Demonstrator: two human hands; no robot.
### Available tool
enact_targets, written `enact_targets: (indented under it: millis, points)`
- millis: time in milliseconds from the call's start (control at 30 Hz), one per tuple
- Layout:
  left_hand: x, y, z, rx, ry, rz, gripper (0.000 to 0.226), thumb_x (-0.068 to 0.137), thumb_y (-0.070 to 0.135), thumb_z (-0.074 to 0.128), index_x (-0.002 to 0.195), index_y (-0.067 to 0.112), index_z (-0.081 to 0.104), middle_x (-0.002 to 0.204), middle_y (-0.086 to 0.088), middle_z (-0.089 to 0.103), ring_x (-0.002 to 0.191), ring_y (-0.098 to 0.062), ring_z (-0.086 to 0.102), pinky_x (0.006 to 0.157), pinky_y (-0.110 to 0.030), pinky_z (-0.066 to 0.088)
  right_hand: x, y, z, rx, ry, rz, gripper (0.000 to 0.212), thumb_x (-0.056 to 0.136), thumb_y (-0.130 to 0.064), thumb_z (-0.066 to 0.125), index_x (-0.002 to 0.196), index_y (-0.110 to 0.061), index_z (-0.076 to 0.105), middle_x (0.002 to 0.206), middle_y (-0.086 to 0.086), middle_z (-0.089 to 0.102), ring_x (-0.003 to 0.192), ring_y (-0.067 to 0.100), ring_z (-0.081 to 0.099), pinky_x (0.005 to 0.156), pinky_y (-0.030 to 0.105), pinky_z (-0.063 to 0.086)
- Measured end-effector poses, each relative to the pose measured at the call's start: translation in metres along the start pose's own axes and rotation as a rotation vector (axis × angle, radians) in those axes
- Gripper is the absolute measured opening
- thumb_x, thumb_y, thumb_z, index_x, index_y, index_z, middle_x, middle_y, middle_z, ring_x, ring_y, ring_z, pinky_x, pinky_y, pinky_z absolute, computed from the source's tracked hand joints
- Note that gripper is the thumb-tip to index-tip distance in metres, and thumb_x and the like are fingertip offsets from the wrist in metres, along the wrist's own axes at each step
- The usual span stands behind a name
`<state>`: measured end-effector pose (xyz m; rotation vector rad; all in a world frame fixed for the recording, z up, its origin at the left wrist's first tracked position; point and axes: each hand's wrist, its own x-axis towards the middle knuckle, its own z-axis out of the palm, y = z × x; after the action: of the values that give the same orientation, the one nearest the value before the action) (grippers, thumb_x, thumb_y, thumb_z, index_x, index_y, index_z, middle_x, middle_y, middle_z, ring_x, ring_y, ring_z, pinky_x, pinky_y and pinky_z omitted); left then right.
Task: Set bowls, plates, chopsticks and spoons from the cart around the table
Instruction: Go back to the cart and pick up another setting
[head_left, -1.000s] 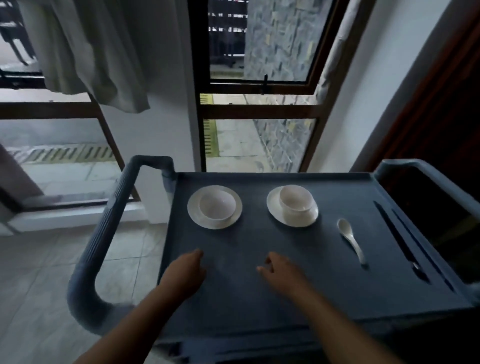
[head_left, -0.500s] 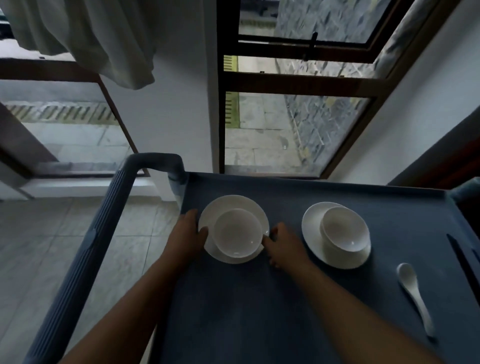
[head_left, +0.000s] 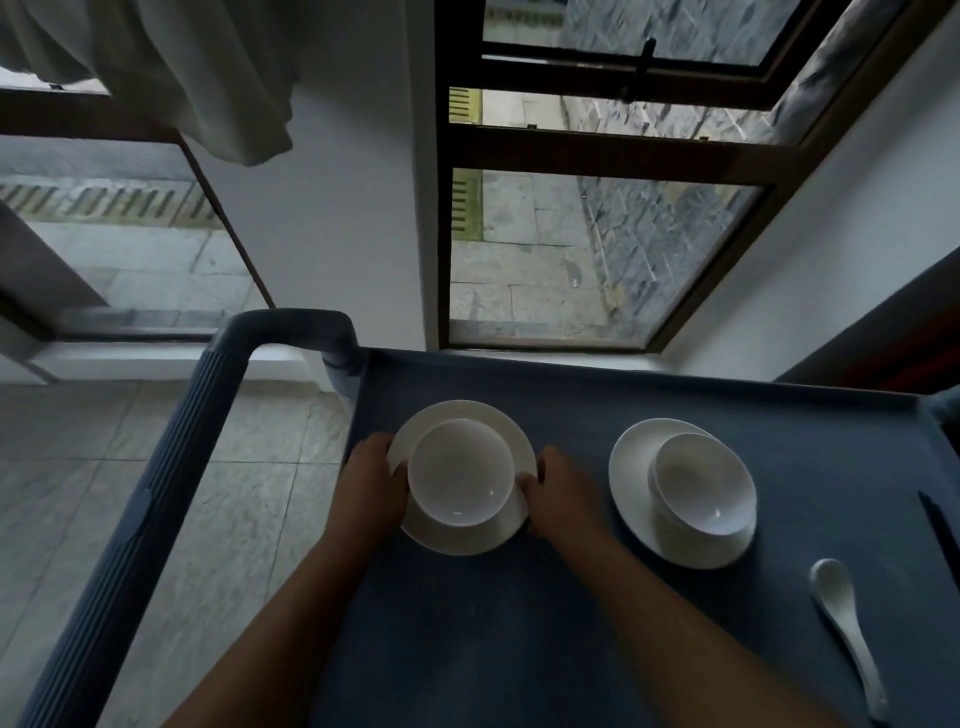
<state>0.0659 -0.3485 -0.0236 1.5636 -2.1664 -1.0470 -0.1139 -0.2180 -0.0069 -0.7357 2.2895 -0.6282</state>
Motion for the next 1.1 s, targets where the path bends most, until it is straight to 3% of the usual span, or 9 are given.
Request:
enact_targets:
  millis: [133, 267, 400, 533, 600, 733, 867, 1000, 1100]
  points:
    - [-0.012, 0.010, -0.002, -0.137, 0.034, -0.017, 0.023, 0.090, 0.025, 0.066, 0.110, 0.022, 0.055, 0.095, 0.009, 0.061, 0.080, -0.007, 0.057, 0.058, -0.018, 0.037, -0.007, 0.005, -0.015, 0.087, -0.012, -0.045, 0.019, 0.094, -0.030, 0.057, 0.082, -0.023, 0.045, 0.083, 0.004, 0.059, 0.077, 0.026, 0.062, 0.069, 0.053, 0.058]
    - [-0.039, 0.040, -0.007, -0.561, -0.157, -0.108, 0.026, 0.086, 0.025, 0.070, 0.101, 0.038, 0.052, 0.101, 0.002, 0.063, 0.089, -0.022, 0.065, 0.052, -0.033, 0.056, -0.030, 0.025, -0.048, 0.195, 0.026, -0.061, 0.019, 0.094, -0.029, 0.059, 0.082, -0.021, 0.047, 0.082, 0.006, 0.063, 0.068, 0.024, 0.064, 0.051, 0.038, 0.058]
    - [-0.078, 0.064, 0.002, -0.898, -0.428, -0.223, 0.037, 0.093, 0.010, 0.058, 0.110, 0.044, 0.056, 0.113, -0.008, 0.062, 0.092, -0.036, 0.068, 0.060, -0.046, 0.060, -0.066, 0.057, -0.081, 0.314, 0.088, -0.032, 0.015, 0.094, -0.023, 0.062, 0.085, -0.016, 0.052, 0.079, 0.013, 0.068, 0.059, 0.025, 0.064, 0.046, 0.035, 0.055]
    - [-0.114, 0.081, 0.024, -0.988, -0.545, -0.230, 0.038, 0.096, 0.011, 0.055, 0.115, 0.044, 0.058, 0.112, -0.012, 0.068, 0.088, -0.038, 0.073, 0.065, -0.052, 0.059, -0.103, 0.095, -0.103, 0.387, 0.241, -0.044, 0.013, 0.093, -0.021, 0.064, 0.083, -0.019, 0.056, 0.073, 0.009, 0.068, 0.060, 0.024, 0.065, 0.045, 0.030, 0.051]
    - [-0.131, 0.090, 0.039, -0.997, -0.544, -0.226, 0.039, 0.096, 0.010, 0.054, 0.116, 0.043, 0.059, 0.107, -0.007, 0.071, 0.087, -0.037, 0.073, 0.065, -0.053, 0.059, -0.116, 0.113, -0.114, 0.444, 0.266, -0.053, 0.014, 0.094, -0.024, 0.063, 0.081, -0.022, 0.061, 0.070, 0.003, 0.069, 0.061, 0.020, 0.067, 0.044, 0.029, 0.053]
    - [-0.161, 0.115, 0.066, -1.016, -0.478, -0.213, 0.041, 0.097, 0.005, 0.050, 0.123, 0.035, 0.054, 0.099, -0.005, 0.075, 0.078, -0.031, 0.074, 0.057, -0.044, 0.057, -0.124, 0.156, -0.147, 0.637, 0.245, -0.054, 0.031, 0.101, -0.025, 0.053, 0.074, -0.013, 0.063, 0.053, 0.001, 0.057, 0.045, 0.014, 0.053, 0.041, 0.026, 0.044]
    - [-0.192, 0.140, 0.095, -1.040, -0.395, -0.226, 0.040, 0.096, 0.003, 0.050, 0.120, 0.035, 0.058, 0.102, -0.010, 0.075, 0.078, -0.032, 0.072, 0.055, -0.044, 0.057, -0.112, 0.222, -0.194, 0.207, 0.379, -0.020, 0.020, 0.095, -0.037, 0.058, 0.080, -0.023, 0.058, 0.066, -0.002, 0.066, 0.061, 0.019, 0.063, 0.056, 0.035, 0.054]
    - [-0.225, 0.158, 0.127, -1.066, -0.314, -0.260, 0.041, 0.095, 0.006, 0.052, 0.117, 0.039, 0.061, 0.105, -0.011, 0.075, 0.079, -0.032, 0.072, 0.056, -0.044, 0.057, -0.100, 0.278, -0.216, -0.168, 0.131, 0.027, 0.040, 0.085, -0.063, 0.058, 0.086, -0.025, 0.045, 0.081, -0.003, 0.064, 0.078, 0.025, 0.063, 0.063, 0.034, 0.045]
    - [-0.243, 0.167, 0.147, -1.062, -0.265, -0.302, 0.041, 0.094, 0.006, 0.054, 0.120, 0.036, 0.060, 0.108, -0.012, 0.074, 0.080, -0.033, 0.073, 0.058, -0.046, 0.057, -0.092, 0.297, -0.217, -0.253, 0.054, -0.012, 0.044, 0.082, -0.067, 0.059, 0.082, -0.025, 0.044, 0.083, -0.002, 0.065, 0.082, 0.026, 0.063, 0.062, 0.033, 0.042]
